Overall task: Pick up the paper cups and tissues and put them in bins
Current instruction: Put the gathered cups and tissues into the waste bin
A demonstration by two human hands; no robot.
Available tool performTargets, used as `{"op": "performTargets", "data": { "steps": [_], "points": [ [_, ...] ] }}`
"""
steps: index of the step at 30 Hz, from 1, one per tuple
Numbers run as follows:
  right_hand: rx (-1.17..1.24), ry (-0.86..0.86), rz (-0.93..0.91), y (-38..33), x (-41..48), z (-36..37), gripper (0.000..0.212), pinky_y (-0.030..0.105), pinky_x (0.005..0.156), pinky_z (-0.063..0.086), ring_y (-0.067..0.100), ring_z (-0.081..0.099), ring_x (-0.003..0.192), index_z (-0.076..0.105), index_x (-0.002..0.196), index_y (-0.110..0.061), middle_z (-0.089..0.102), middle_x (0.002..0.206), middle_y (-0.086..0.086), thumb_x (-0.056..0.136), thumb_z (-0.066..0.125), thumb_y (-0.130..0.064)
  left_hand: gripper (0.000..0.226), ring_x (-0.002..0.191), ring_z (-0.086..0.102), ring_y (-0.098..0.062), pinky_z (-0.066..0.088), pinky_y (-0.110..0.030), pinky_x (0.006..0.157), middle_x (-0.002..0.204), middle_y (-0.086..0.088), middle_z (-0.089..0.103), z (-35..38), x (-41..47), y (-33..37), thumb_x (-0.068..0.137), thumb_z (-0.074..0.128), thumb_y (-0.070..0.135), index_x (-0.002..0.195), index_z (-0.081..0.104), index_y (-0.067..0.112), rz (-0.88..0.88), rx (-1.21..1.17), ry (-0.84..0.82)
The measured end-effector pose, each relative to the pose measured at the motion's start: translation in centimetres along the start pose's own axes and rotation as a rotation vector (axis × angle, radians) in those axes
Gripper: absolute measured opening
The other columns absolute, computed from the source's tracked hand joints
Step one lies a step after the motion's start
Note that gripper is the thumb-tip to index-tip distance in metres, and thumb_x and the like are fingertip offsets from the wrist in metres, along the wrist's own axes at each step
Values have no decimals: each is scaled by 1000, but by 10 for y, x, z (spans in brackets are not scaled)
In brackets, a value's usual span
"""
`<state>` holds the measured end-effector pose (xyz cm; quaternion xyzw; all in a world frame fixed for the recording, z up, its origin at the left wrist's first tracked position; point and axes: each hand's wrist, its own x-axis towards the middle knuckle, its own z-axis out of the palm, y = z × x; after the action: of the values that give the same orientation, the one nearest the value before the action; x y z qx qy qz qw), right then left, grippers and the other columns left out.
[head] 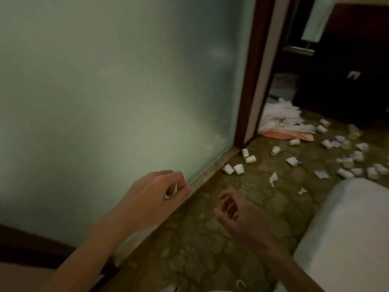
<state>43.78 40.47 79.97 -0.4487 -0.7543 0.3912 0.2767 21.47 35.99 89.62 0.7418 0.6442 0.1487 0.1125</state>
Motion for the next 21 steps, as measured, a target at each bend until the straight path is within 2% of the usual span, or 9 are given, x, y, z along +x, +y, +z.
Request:
{"op": "performTargets", "data": {
  "steps": [2,5,10,12,14,16,18,21],
  "points": [
    [-4,32,90,18,11,-14,22,11,61,46,-3,57,79,51,96,-41,60,81,-14,86,69,-35,31,56,51,1,33,-14,52,55,15,50,20,40,1,90,40,60,73,52,36,25,-53,-20],
    [61,91,232,43,32,-27,16,9,62,46,-6,56,81,53,97,-38,60,86,-14,89,66,-35,37,50,51,0,38,-21,49,49,8,49,50,101,-5,87,42,62,74,55,30,39,-124,-93],
    [77,199,427,89,83,-34,18,12,57,45,-7,57,80,52,94,-47,60,86,-19,81,58,-59,44,47,47,-3,40,-28,50,54,6,53,101,200,-29,86,43,66,73,59,26,100,-268,-204],
    [93,214,501,107,111,-32,15,12,56,47,-8,58,82,53,94,-47,60,89,-18,84,62,-53,55,51,49,-6,43,-31,52,58,5,55,117,237,-44,82,38,74,73,60,25,101,-355,-237],
    [176,210,615,122,142,-28,14,14,59,51,1,63,82,55,96,-44,62,94,-14,87,64,-48,61,53,51,-9,45,-38,55,60,4,56,130,273,-60,81,35,76,73,59,20,91,-436,-270],
    [253,195,734,132,174,-27,13,19,62,54,9,65,82,58,97,-41,64,97,-11,88,65,-44,62,53,49,-8,44,-34,54,59,8,53,142,305,-76,80,34,77,72,57,20,49,-512,-307],
    [329,217,822,139,205,-24,12,21,59,54,13,67,79,59,98,-36,64,99,-7,88,66,-40,56,51,45,-1,38,-21,50,56,15,51,152,333,-91,83,36,75,70,56,24,1,-602,-340],
    [464,282,909,156,246,-23,10,21,55,53,9,67,68,62,97,-30,68,95,-2,89,66,-33,40,49,46,3,36,-12,47,55,20,53,170,377,-105,95,45,55,68,58,29,-36,-653,-382]
  ]
}}
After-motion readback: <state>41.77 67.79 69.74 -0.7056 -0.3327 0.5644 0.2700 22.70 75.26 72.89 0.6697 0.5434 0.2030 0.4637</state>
